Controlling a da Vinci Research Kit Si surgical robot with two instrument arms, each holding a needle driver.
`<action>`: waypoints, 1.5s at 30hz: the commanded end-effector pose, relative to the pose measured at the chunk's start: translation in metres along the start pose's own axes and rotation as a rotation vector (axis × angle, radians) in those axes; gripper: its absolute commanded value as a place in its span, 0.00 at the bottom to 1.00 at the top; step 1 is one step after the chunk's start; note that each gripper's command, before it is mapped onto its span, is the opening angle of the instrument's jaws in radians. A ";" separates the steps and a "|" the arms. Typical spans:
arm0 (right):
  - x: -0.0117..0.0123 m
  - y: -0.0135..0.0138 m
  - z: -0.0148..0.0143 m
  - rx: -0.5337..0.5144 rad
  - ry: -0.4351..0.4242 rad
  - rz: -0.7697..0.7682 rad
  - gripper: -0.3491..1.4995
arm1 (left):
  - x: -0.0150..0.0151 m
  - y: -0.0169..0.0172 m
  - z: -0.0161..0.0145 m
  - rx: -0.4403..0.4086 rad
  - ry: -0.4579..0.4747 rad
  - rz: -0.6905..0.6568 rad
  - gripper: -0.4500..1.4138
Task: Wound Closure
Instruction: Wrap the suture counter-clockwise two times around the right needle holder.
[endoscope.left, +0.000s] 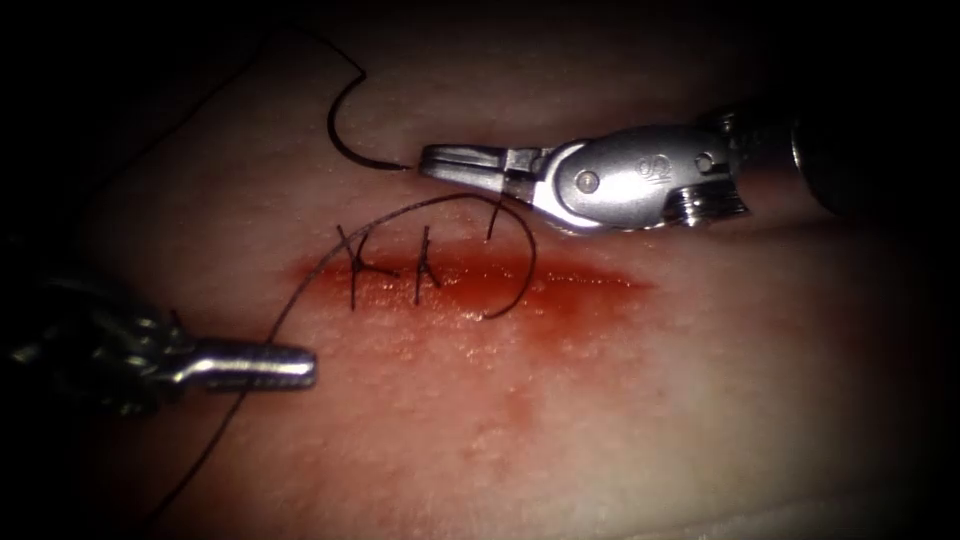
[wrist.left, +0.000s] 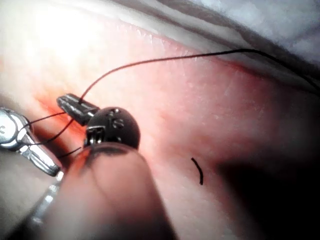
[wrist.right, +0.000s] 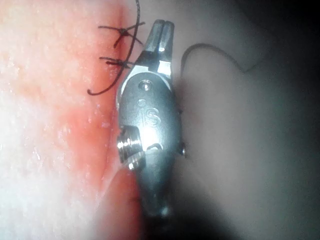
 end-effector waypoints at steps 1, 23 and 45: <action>-0.0016 -0.0016 0.0014 0.011 0.016 0.006 0.00 | -0.0010 -0.0002 0.0007 0.003 -0.001 -0.008 0.00; -0.0025 -0.0021 -0.0006 0.073 0.181 0.247 0.00 | -0.0139 0.0052 0.0035 -0.113 -0.052 -0.163 0.00; -0.0020 -0.0023 0.0005 -0.059 0.208 0.368 0.57 | -0.0086 0.0100 0.0095 -0.193 -0.035 -0.203 0.00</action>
